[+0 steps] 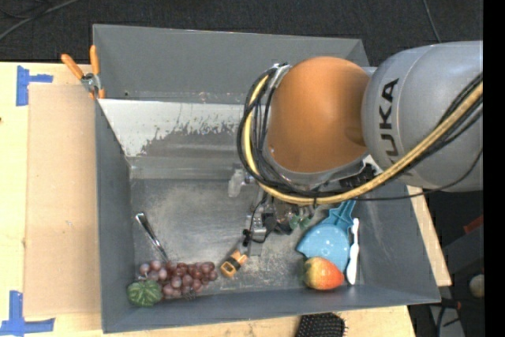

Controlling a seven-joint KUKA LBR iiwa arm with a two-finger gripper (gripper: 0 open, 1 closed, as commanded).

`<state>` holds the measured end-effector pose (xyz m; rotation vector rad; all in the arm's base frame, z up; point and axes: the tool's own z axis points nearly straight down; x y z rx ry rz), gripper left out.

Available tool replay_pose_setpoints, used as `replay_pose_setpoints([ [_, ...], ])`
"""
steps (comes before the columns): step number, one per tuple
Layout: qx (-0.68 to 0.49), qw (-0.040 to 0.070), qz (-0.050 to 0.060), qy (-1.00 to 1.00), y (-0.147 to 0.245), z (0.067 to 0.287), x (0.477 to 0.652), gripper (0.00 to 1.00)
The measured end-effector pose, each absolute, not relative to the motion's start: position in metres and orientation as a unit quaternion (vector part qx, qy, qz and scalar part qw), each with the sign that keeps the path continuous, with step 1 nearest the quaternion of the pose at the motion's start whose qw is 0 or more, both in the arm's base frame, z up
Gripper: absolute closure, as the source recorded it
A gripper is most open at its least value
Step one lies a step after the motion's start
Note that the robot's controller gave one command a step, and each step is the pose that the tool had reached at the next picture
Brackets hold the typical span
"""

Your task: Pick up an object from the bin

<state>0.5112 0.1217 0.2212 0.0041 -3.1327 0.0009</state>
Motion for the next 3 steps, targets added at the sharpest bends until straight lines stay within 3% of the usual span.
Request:
replay_pose_setpoints([
  [1,-0.001,0.001,0.0,-1.0,0.121,0.225,0.513,0.0],
  [2,0.013,0.0,-0.001,-1.0,0.075,0.174,0.511,0.0],
  [3,0.02,-0.001,-0.002,-1.0,0.065,0.162,0.474,0.0],
])
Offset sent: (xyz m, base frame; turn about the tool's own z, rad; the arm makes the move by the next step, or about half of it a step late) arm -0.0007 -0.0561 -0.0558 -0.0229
